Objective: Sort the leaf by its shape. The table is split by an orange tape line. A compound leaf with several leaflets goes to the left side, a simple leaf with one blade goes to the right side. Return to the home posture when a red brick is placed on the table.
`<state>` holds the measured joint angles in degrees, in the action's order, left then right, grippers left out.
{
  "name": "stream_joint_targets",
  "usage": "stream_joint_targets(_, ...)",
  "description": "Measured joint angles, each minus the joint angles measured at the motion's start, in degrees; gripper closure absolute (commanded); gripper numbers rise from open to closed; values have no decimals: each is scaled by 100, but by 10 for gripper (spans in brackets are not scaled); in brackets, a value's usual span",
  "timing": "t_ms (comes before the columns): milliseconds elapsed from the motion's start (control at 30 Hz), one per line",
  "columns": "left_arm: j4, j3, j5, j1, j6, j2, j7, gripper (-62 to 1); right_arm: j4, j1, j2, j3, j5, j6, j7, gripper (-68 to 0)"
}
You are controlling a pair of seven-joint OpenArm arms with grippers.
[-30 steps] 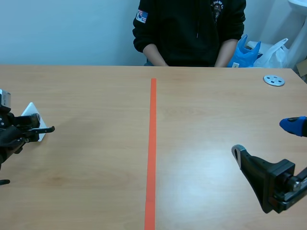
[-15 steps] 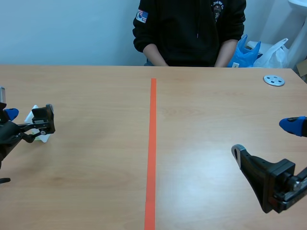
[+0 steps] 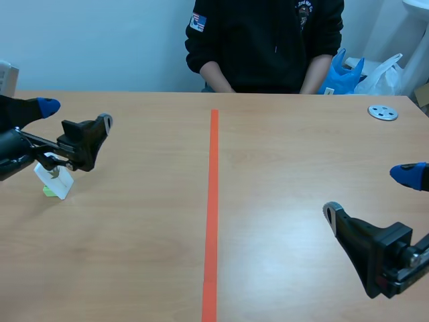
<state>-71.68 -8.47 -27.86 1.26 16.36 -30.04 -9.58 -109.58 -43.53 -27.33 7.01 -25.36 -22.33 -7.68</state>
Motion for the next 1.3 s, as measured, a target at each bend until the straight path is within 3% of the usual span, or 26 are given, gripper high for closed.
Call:
stream_joint_targets(267, -2199, -2, 275, -1888, 7, -46, 20, -623, -63, 0, 0, 0, 0, 0, 26, -679)
stream_joint_targets(467, -3163, -2, 273, -3106, 0, -46, 149, -623, -63, 0, 0, 0, 0, -85, 63, -679)
stream_joint_targets(600, -3338, 0, 273, -3740, -7, -46, 162, -623, -63, 0, 0, 0, 0, -260, 63, -679)
stream_joint_targets(800, -3366, 0, 273, -4181, -22, -39, 164, -623, -63, 0, 0, 0, 0, -262, 63, -679)
stream_joint_targets(1000, -3366, 0, 273, -4164, -33, 227, 160, -623, -68, 0, 0, 0, 0, -302, 63, -679)
stream_joint_targets(1300, -3366, 0, 382, -4011, -24, 258, -50, -623, -68, 0, 0, 0, 0, -302, 63, -679)
